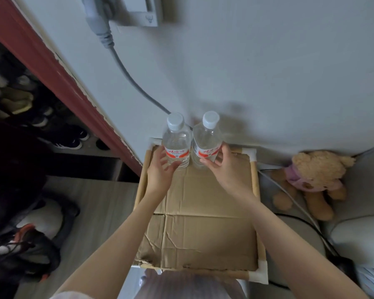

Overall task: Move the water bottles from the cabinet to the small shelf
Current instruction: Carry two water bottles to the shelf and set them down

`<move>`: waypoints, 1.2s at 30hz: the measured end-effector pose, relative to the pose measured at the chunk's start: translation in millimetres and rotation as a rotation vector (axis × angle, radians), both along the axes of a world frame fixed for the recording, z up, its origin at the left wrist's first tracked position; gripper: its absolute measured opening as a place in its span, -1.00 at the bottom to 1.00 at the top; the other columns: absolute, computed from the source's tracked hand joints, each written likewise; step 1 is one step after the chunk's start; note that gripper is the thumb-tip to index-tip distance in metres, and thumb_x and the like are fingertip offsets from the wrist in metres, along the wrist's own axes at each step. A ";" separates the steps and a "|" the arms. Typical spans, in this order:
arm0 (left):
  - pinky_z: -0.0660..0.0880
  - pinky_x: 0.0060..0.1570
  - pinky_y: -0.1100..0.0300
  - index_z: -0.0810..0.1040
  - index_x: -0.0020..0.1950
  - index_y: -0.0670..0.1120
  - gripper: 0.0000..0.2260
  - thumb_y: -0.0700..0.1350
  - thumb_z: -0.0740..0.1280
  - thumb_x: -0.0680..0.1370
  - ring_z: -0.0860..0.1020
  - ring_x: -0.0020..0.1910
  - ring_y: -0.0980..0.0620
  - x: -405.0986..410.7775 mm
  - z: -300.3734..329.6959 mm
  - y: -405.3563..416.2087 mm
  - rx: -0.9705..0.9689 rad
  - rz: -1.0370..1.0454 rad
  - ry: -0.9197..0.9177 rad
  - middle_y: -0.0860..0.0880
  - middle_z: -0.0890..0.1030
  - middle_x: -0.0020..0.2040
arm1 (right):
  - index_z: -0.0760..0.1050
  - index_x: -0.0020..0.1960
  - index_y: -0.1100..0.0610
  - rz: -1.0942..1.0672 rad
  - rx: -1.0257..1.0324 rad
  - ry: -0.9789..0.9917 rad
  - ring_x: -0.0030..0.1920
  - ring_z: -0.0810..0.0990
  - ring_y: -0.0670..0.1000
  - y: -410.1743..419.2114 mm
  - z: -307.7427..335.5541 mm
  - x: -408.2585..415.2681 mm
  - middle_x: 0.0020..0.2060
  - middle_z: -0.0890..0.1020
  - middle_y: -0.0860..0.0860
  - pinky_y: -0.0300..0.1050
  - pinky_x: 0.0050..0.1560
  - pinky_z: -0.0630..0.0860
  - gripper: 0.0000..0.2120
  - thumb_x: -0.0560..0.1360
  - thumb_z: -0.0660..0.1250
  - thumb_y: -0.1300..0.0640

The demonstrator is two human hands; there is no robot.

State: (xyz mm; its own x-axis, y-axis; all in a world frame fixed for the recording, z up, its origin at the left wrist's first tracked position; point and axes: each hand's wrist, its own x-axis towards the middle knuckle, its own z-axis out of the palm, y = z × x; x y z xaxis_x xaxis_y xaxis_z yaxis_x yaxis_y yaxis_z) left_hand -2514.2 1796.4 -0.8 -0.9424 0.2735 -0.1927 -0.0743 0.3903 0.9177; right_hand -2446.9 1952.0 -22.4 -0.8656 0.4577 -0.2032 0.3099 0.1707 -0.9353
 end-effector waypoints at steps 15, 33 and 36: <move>0.31 -0.14 0.65 0.36 0.29 -0.16 -0.57 -0.15 0.37 0.46 0.46 0.09 0.12 -9.0 -5.0 7.7 -0.026 -0.034 0.061 0.19 0.39 -0.02 | 0.22 0.33 -0.07 -0.329 0.016 0.147 0.25 0.41 -0.10 -32.8 -25.2 -6.6 0.22 0.43 -0.07 0.04 0.28 0.40 -0.38 0.37 0.45 0.07; 0.32 -0.11 0.63 0.31 0.32 -0.14 -0.56 -0.13 0.35 0.49 0.43 0.11 0.14 -13.9 -14.3 1.9 -0.005 -0.137 0.075 0.29 0.34 0.01 | 0.14 0.38 -0.14 -0.317 0.015 0.125 0.31 0.37 -0.09 -35.5 -35.6 -7.0 0.30 0.40 -0.03 -0.01 0.34 0.33 -0.32 0.39 0.42 0.07; 0.38 0.14 0.39 0.21 0.39 -0.11 -0.49 -0.07 0.32 0.50 0.39 0.23 0.12 -15.7 -19.2 -2.4 0.014 -0.240 0.027 0.13 0.38 0.19 | 0.15 0.39 -0.05 -0.297 -0.026 0.108 0.31 0.37 -0.10 -33.2 -33.0 -5.6 0.29 0.41 -0.04 -0.06 0.34 0.31 -0.31 0.37 0.44 0.09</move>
